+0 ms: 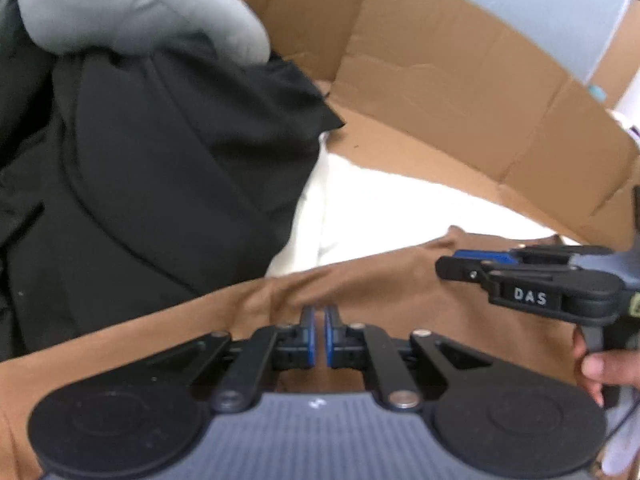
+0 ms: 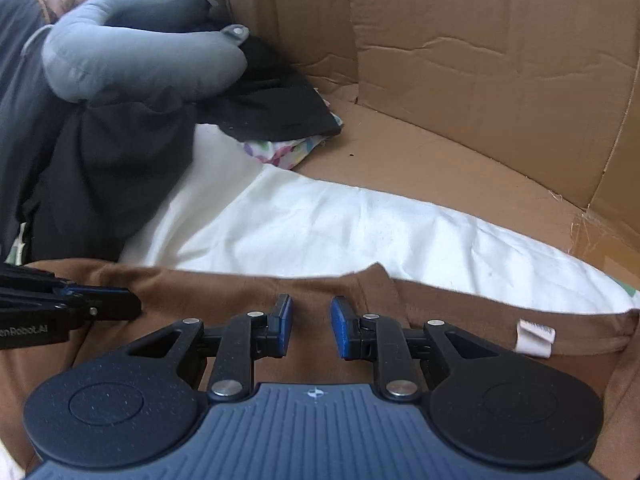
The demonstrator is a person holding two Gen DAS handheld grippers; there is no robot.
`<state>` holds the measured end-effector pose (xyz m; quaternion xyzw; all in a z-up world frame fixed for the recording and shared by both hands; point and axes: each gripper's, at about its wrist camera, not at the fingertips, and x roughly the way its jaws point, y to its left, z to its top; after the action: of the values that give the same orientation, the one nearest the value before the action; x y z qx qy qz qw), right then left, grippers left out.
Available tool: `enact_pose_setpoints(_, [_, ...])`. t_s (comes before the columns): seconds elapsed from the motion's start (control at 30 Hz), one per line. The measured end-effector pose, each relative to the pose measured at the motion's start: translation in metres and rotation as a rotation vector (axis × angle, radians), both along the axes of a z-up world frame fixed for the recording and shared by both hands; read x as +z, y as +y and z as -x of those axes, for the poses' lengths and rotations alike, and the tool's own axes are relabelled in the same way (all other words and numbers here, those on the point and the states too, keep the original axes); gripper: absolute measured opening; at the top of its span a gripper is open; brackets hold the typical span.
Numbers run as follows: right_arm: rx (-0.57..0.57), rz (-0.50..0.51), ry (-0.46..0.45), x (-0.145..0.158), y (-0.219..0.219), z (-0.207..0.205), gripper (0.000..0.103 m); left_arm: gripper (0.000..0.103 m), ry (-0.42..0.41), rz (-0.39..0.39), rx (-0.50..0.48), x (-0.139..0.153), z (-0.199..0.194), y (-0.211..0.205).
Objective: Fold clothes
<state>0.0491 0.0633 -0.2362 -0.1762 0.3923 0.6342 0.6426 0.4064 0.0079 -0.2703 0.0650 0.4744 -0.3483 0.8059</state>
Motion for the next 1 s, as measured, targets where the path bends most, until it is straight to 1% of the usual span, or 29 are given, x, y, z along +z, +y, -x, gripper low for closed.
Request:
enact_pose_setpoints(0.13, [-0.013,0.013,0.018,-0.002,0.013,-0.005,0.026,0.006,0.019,0.033,0.056,-0.005,-0.011,-0.003])
enact_pose_setpoints(0.23, [-0.053,0.004,0.056,-0.001,0.018,-0.014,0.025,0.006,0.037,0.060,0.113,-0.005,-0.019,0.000])
enact_pose_setpoints(0.27, [-0.066,0.001,0.066,0.000,0.019,-0.017,0.025,0.006,0.050,0.080,0.138,-0.004,-0.022,0.004])
enact_pose_setpoints(0.33, [-0.093,-0.007,0.044,0.003,0.019,-0.022,0.026,0.006,0.058,0.098,0.178,-0.002,-0.024,0.012])
enact_pose_setpoints(0.47, [-0.112,-0.041,0.077,0.015,0.011,-0.039,0.028,0.006,0.062,0.141,0.204,0.010,-0.022,0.032])
enact_pose_setpoints(0.5, [-0.110,-0.044,0.074,0.019,0.007,-0.042,0.028,0.009,0.061,0.143,0.199,0.014,-0.019,0.037])
enact_pose_setpoints(0.53, [-0.107,-0.046,0.071,0.023,0.002,-0.046,0.028,0.015,0.061,0.146,0.195,0.019,-0.017,0.041])
enact_pose_setpoints(0.57, [-0.104,-0.048,0.067,0.027,-0.003,-0.049,0.029,0.017,0.060,0.149,0.190,0.024,-0.015,0.046])
enact_pose_setpoints(0.6, [-0.101,-0.049,0.063,0.031,-0.007,-0.052,0.029,0.022,0.058,0.151,0.186,0.029,-0.012,0.051])
enact_pose_setpoints(0.63, [-0.095,-0.050,0.063,0.036,-0.013,-0.056,0.032,0.027,0.053,0.150,0.181,0.035,-0.008,0.056])
enact_pose_setpoints(0.67, [-0.089,-0.049,0.064,0.041,-0.020,-0.059,0.037,0.030,0.048,0.148,0.176,0.041,-0.003,0.061])
enact_pose_setpoints(0.73, [-0.077,-0.047,0.065,0.051,-0.035,-0.065,0.043,0.045,0.041,0.139,0.166,0.053,0.006,0.072])
enact_pose_setpoints(0.77, [-0.072,-0.043,0.065,0.057,-0.044,-0.067,0.047,0.049,0.042,0.132,0.162,0.057,0.004,0.077])
enact_pose_setpoints(0.8, [-0.070,-0.039,0.063,0.064,-0.053,-0.069,0.048,0.055,0.043,0.124,0.158,0.061,0.002,0.082])
enact_pose_setpoints(0.83, [-0.071,-0.033,0.061,0.071,-0.062,-0.071,0.052,0.056,0.044,0.115,0.154,0.065,0.002,0.086])
enact_pose_setpoints(0.9, [-0.064,-0.014,0.064,0.087,-0.083,-0.076,0.053,0.059,0.048,0.090,0.153,0.075,0.015,0.094])
enact_pose_setpoints(1.0, [-0.042,0.014,0.059,0.114,-0.114,-0.082,0.056,0.065,0.072,0.070,0.179,0.091,0.036,0.081])
